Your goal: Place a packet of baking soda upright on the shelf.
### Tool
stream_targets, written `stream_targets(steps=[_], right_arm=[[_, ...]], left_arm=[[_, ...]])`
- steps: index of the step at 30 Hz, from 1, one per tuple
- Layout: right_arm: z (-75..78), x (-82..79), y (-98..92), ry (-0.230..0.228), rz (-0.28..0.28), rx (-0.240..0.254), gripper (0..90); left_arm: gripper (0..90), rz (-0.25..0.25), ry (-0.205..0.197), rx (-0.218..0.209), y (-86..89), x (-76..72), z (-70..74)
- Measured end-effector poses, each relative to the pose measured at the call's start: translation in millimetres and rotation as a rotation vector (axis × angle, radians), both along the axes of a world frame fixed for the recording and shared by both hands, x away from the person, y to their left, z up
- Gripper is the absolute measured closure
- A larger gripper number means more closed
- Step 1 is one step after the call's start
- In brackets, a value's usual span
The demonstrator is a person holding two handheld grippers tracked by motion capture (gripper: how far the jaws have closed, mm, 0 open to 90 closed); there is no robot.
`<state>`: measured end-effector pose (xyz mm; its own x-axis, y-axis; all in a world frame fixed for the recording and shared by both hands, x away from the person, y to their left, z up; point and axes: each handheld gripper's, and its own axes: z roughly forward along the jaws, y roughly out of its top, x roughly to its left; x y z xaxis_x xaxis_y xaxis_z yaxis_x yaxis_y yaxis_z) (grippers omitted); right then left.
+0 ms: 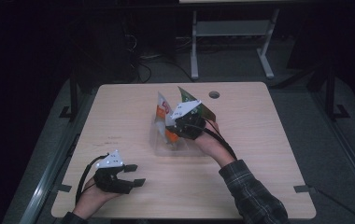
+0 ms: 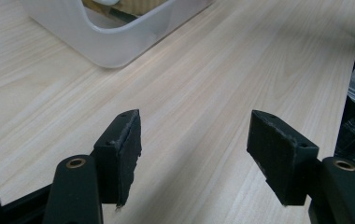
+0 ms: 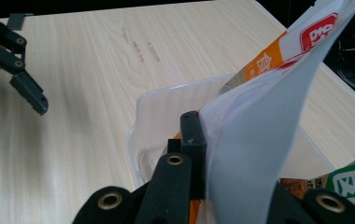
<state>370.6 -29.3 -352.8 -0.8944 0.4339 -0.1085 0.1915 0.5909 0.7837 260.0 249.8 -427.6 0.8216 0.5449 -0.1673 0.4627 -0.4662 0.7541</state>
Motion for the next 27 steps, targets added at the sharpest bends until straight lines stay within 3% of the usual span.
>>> stream_targets(steps=[11, 19, 27], right_arm=[[-1.5, 1.6, -3.0, 0.005, -0.03, 0.044, 80.4], [-3.2, -2.4, -4.1, 0.018, -0.1, 0.075, 49.5], [-1.7, -7.4, -9.8, 0.044, -0.115, 0.105, 41.2]], left_arm=[[34.9, -0.006, 0.003, 0.011, -1.8, 0.3, -2.4], [34.9, -0.008, 0.006, 0.013, -2.8, 0.6, -3.5], [34.9, -0.014, 0.011, 0.014, -4.1, 0.3, -4.4]])
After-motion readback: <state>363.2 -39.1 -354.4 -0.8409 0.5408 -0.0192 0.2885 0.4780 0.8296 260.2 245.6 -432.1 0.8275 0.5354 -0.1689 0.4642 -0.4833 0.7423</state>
